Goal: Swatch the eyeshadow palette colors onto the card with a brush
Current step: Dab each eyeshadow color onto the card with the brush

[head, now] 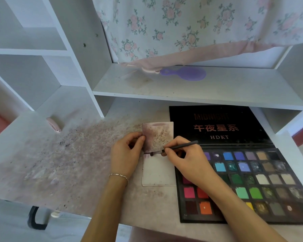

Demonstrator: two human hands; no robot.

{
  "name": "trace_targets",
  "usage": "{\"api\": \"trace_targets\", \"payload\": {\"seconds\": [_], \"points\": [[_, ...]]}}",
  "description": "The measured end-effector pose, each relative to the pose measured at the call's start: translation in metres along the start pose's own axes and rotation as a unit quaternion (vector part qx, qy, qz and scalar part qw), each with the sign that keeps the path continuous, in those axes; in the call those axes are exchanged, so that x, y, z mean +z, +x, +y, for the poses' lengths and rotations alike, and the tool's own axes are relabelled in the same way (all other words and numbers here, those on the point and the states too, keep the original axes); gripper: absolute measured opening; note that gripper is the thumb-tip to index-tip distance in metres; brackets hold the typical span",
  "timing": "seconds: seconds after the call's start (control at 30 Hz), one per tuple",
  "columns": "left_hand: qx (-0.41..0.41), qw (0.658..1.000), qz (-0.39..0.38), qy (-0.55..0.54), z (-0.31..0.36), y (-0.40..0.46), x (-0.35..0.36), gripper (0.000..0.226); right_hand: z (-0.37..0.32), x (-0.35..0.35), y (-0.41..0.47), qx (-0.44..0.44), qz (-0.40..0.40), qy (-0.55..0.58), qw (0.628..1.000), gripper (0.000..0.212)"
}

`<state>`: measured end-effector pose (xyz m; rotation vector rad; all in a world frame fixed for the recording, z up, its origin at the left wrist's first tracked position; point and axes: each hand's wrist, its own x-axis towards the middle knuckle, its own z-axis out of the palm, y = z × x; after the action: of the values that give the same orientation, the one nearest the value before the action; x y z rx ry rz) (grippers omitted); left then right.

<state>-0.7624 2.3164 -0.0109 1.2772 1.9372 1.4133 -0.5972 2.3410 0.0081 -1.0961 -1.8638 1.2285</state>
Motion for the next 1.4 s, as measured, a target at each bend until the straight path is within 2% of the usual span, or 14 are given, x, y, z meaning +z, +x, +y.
{"api": "trace_targets", "payload": {"seconds": [1.17,1.4], "points": [[-0.003,1.0,-0.007,0.009,0.0011,0.0001,-0.0005,0.011,0.0007,-0.0009,-0.0002,-0.006,-0.015,-0.004,1.0,0.013],[-0.003,1.0,-0.006,0.015,0.0017,0.0004,-0.0006,0.011,-0.0006,-0.0035,0.002,-0.011,0.036,0.057,0.998,0.016]]}}
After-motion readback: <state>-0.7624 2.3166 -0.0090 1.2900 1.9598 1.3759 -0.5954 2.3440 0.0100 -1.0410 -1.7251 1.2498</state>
